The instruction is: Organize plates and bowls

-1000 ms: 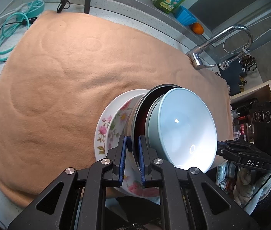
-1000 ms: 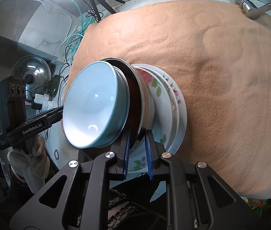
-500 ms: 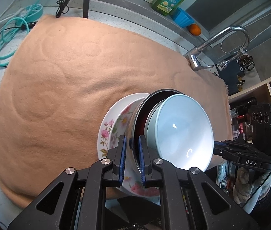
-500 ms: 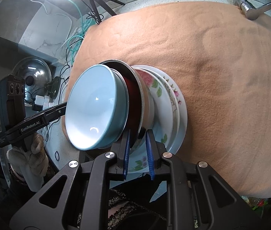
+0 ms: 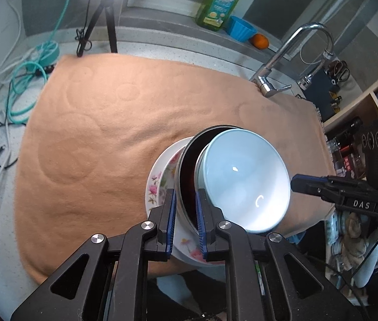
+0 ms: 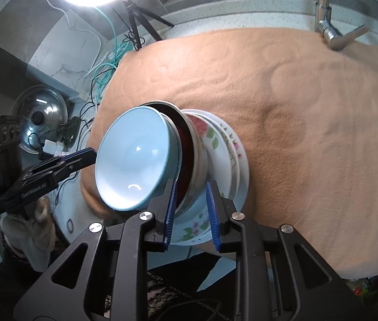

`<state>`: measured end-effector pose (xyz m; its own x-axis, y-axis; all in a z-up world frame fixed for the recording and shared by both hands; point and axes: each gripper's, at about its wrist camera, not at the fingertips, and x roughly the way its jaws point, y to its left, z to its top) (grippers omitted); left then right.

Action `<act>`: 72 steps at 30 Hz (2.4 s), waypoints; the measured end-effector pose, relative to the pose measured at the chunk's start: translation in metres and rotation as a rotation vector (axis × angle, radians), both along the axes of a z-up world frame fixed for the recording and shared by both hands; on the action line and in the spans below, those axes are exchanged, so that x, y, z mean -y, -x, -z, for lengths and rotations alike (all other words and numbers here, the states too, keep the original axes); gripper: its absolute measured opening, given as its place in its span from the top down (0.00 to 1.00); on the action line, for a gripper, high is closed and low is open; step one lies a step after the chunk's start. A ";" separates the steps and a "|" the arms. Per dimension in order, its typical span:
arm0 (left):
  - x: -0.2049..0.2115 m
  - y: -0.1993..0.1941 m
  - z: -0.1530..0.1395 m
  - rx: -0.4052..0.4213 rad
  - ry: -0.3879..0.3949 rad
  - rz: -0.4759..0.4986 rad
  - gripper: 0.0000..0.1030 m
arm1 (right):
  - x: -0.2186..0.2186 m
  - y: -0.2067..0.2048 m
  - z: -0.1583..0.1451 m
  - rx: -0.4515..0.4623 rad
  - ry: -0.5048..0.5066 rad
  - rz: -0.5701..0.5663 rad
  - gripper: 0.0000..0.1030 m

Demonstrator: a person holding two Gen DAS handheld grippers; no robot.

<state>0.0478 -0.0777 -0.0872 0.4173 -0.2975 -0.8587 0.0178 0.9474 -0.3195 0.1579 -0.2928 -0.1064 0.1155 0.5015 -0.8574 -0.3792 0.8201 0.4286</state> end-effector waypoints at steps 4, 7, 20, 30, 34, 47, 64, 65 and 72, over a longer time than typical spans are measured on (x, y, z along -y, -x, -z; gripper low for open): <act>0.006 0.008 -0.006 0.028 -0.022 0.012 0.87 | 0.004 0.005 -0.009 0.071 0.020 0.016 0.58; 0.010 0.014 -0.008 0.043 -0.043 0.020 0.83 | 0.005 0.011 -0.015 0.122 0.045 0.018 0.58; 0.011 0.040 -0.017 0.123 -0.150 -0.042 0.33 | 0.017 0.033 -0.030 0.277 0.102 0.071 0.23; 0.011 0.044 -0.016 0.121 -0.141 -0.074 0.30 | 0.027 0.043 -0.028 0.296 0.081 0.141 0.19; 0.014 0.044 -0.018 0.129 -0.156 -0.064 0.30 | 0.032 0.040 -0.026 0.284 0.071 0.163 0.19; 0.017 0.041 -0.015 0.125 -0.165 -0.050 0.30 | 0.032 0.042 -0.028 0.285 0.070 0.165 0.18; 0.019 0.040 -0.014 0.122 -0.166 -0.048 0.30 | 0.028 0.040 -0.026 0.279 0.072 0.158 0.18; 0.019 0.040 -0.014 0.122 -0.168 -0.048 0.30 | 0.027 0.040 -0.026 0.277 0.070 0.159 0.18; 0.021 0.040 -0.013 0.126 -0.179 -0.046 0.30 | 0.026 0.040 -0.023 0.274 0.069 0.162 0.18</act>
